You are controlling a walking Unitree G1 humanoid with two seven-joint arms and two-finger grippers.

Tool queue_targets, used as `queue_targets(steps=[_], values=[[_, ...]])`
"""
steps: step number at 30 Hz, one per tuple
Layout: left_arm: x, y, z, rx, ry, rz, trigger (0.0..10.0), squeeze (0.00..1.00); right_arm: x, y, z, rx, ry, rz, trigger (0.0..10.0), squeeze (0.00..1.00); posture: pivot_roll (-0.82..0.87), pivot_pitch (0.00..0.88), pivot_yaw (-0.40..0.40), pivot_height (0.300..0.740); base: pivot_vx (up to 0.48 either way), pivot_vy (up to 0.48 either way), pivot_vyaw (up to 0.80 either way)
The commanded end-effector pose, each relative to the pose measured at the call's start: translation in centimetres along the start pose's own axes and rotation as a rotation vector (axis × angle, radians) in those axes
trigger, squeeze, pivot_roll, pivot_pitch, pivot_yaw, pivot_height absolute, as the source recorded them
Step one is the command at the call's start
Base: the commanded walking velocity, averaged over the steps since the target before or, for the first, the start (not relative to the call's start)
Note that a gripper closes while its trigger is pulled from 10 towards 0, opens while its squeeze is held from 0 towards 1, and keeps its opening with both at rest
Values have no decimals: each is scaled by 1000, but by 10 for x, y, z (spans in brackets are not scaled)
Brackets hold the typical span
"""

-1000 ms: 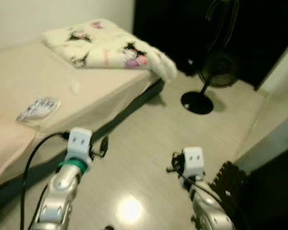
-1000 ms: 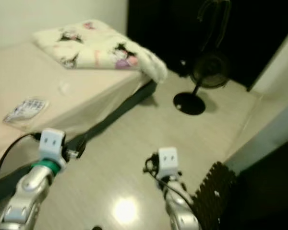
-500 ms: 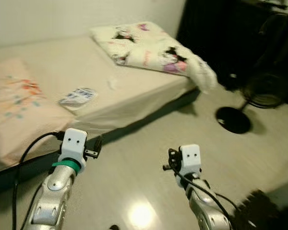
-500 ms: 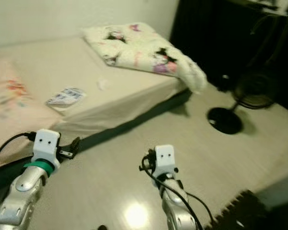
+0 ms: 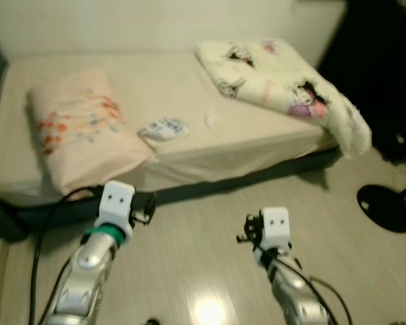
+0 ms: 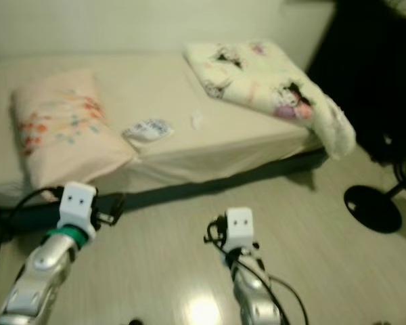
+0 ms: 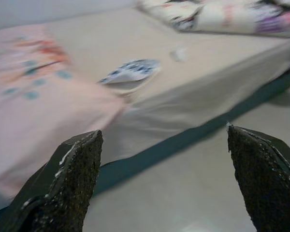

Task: Clean up the room

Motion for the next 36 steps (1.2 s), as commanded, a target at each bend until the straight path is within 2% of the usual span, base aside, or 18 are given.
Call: queue_targets(steps=[1, 14, 36], values=[[7, -4, 0, -16, -14, 13, 10000, 0, 8, -20, 6, -69, -28, -5, 10000, 0, 140, 1, -38, 740, 0, 0, 0], [2, -9, 0, -43, -3, 27, 10000, 0, 15, -26, 8, -83, -74, -12, 10000, 0, 144, 0, -33, 740, 198, 0, 0], [4, -6, 0, -35, -28, 25, 10000, 0, 19, -29, 7, -85, -117, -19, 10000, 0, 148, 0, -28, 740, 265, 0, 0]])
Point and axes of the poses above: a point about 5 cm out from each wrist's last joint towards the gripper, its own z axis pointing back from the gripper into the wrist, its own y axis along the axis of the wrist's last joint, x = y × z, the point moved 6 cm from there along -z, pointing out of the wrist towards the gripper, and after that the axes turned 2 degrees about -z, right-handed, at the moved point
